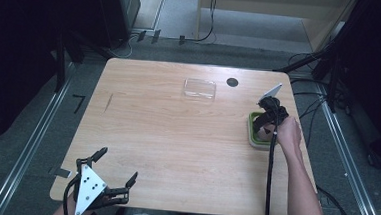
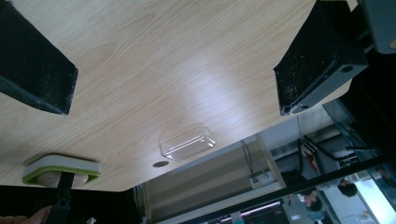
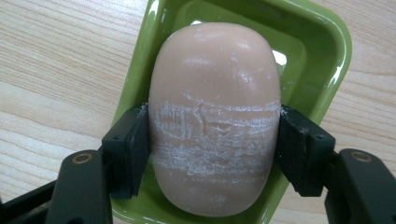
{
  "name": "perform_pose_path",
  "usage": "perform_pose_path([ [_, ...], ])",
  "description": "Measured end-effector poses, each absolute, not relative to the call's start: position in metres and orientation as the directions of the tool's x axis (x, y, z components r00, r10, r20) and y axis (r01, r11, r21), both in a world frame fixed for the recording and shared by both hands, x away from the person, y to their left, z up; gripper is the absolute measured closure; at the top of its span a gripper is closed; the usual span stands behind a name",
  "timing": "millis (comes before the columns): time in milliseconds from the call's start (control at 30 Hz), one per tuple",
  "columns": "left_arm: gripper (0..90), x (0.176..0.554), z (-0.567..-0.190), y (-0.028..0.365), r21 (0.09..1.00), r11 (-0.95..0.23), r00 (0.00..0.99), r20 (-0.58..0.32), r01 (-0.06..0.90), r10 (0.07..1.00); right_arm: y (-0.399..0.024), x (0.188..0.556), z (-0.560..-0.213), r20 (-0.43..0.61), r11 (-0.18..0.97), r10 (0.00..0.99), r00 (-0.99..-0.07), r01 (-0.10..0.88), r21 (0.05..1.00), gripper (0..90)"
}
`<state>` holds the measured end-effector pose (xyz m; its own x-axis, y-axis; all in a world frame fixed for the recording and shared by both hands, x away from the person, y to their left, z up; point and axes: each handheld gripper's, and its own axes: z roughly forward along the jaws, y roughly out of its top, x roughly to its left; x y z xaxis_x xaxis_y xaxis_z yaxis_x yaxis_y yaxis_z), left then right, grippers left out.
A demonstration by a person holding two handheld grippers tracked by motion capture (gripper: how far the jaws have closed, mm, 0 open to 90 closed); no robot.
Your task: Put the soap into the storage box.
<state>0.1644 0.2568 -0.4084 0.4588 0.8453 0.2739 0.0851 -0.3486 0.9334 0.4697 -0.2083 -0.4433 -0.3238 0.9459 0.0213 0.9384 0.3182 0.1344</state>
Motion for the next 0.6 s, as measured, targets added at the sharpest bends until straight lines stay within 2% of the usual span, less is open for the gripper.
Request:
perform_pose_path([
  [600, 0.0, 0.1643, -0.4084, 0.2568, 0.933, -0.349, 0.458, 0.274, 0.086, 0.846, -0.2089, 0.4702, -0.4447, 0.024, 0.319, 0.946, -0.324, 0.939, 0.13, 35.9],
])
